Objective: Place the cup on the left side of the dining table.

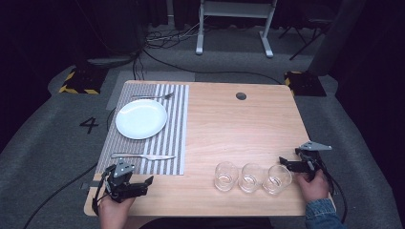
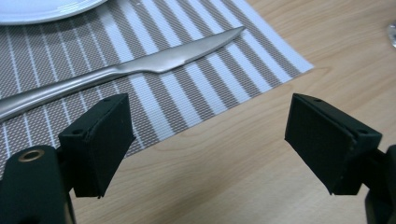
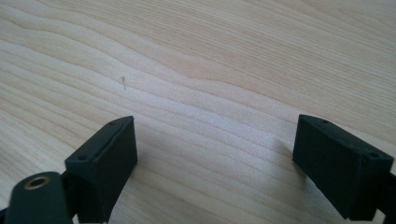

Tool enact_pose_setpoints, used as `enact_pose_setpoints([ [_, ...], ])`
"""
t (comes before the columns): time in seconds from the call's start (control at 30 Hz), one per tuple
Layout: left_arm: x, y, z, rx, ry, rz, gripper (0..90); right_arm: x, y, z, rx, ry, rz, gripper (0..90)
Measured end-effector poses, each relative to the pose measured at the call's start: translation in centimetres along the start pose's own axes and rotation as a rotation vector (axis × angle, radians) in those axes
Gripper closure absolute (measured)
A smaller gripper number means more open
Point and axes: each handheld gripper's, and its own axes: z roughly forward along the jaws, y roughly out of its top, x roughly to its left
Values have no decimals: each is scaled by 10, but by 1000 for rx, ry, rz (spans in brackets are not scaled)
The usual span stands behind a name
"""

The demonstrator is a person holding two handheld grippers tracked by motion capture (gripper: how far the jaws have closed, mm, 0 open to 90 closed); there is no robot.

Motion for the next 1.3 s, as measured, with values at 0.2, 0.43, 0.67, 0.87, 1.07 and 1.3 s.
enact_pose_setpoints([
  [0.2, -10, 10, -11, -28, 25, 7, 156, 0, 0, 0, 0, 0, -1, 138],
  [0.43, -21, 23, -20, -88, 24, 33, 156, 0, 0, 0, 0, 0, -1, 138],
  [0.67, -26, 31, -19, -73, 20, 60, 156, 0, 0, 0, -1, -3, 1, 138],
  [0.87, -36, 41, -16, -93, -19, 90, 156, 0, 0, 0, -1, -3, 1, 138],
  [1.07, -48, 58, -4, -96, -61, 142, 156, 0, 0, 0, -1, -2, 1, 138],
  [1.3, -61, 77, 11, -101, -117, 198, 156, 0, 0, 0, -1, -2, 1, 138],
])
